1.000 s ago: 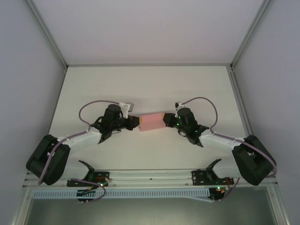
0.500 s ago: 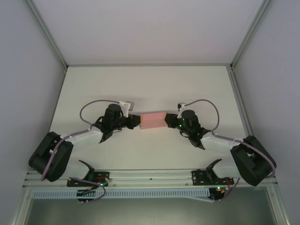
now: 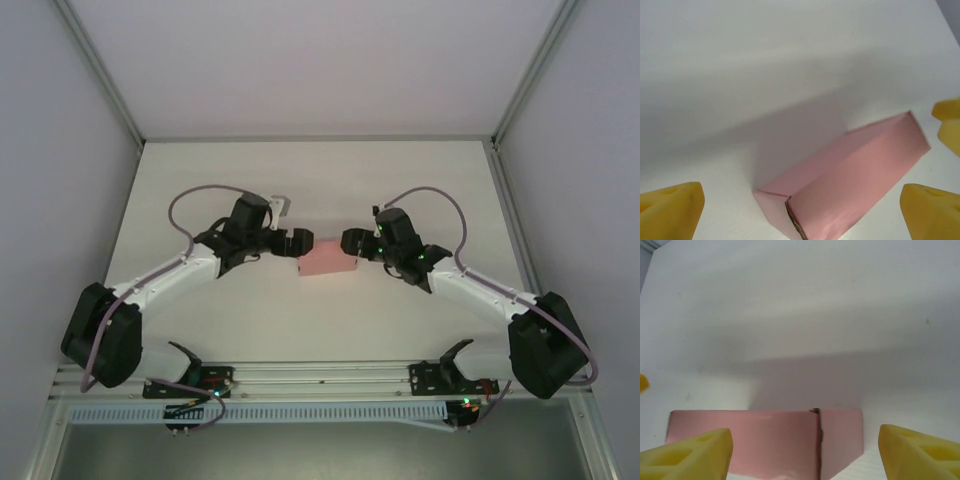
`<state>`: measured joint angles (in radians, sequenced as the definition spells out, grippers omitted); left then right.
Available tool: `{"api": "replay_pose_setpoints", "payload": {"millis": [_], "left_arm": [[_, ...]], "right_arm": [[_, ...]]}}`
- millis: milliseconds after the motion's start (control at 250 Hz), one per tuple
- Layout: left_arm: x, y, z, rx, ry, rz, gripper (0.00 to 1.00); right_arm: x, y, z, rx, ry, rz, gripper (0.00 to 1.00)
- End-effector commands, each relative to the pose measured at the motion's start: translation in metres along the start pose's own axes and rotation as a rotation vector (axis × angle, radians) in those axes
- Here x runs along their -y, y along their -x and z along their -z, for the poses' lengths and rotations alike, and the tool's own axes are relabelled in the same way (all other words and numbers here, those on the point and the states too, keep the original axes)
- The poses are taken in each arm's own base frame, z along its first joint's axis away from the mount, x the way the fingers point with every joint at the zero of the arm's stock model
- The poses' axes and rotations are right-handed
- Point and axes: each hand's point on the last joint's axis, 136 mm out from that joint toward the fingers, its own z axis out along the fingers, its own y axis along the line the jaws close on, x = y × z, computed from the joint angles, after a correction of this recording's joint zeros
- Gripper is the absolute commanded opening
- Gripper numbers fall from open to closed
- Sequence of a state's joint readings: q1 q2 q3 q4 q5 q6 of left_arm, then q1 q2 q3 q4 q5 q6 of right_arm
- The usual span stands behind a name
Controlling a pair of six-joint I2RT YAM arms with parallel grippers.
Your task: Assemble paper box
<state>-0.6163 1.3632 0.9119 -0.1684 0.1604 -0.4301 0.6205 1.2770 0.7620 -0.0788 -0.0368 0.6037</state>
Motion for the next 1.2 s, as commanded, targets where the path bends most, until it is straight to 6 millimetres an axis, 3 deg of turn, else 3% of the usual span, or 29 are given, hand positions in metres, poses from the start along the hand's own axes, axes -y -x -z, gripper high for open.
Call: {"api": "replay_pose_setpoints", "payload": {"millis": [0, 36, 48, 60, 172, 244, 303, 479, 611, 775, 1030, 1194], "left_arm": [[-0.028, 0.033, 0.037, 0.119, 0.222, 0.007, 1.00], [-0.041, 0.039, 0.047, 0.151, 0.286, 0.037, 1.00], [-0.046, 0.040, 0.050, 0.162, 0.306, 0.049, 1.00], [-0.051, 0.042, 0.054, 0.176, 0.331, 0.063, 1.00], [-0.086, 0.047, 0.083, 0.261, 0.476, 0.116, 1.00], [-0.090, 0.047, 0.095, 0.296, 0.479, 0.108, 1.00], [-0.091, 0.046, 0.103, 0.322, 0.474, 0.098, 1.00], [-0.099, 0.037, 0.114, 0.339, 0.493, 0.103, 1.00], [-0.102, 0.030, 0.114, 0.323, 0.506, 0.086, 1.00], [-0.105, 0.025, 0.112, 0.306, 0.516, 0.084, 1.00], [-0.108, 0.024, 0.110, 0.295, 0.525, 0.084, 1.00], [-0.106, 0.026, 0.114, 0.306, 0.523, 0.078, 1.00]], "right_arm": [[-0.009, 0.020, 0.014, 0.021, -0.022, 0.150, 0.81], [-0.022, 0.024, 0.014, 0.023, 0.035, 0.220, 0.89], [-0.028, 0.024, 0.015, 0.021, 0.064, 0.254, 0.97], [-0.034, 0.024, 0.015, 0.019, 0.096, 0.289, 1.00], [-0.074, 0.020, 0.020, 0.007, 0.303, 0.567, 1.00], [-0.081, 0.018, 0.020, -0.025, 0.338, 0.710, 1.00], [-0.089, -0.005, 0.021, -0.101, 0.445, 0.939, 1.00], [-0.079, -0.037, 0.006, -0.304, 0.491, 1.233, 1.00], [-0.066, -0.051, -0.009, -0.442, 0.476, 1.315, 1.00], [-0.045, -0.050, -0.042, -0.548, 0.353, 1.357, 1.00], [-0.032, -0.073, -0.060, -0.814, 0.354, 1.421, 0.77], [-0.031, -0.075, -0.061, -0.835, 0.333, 1.445, 0.40]]}}
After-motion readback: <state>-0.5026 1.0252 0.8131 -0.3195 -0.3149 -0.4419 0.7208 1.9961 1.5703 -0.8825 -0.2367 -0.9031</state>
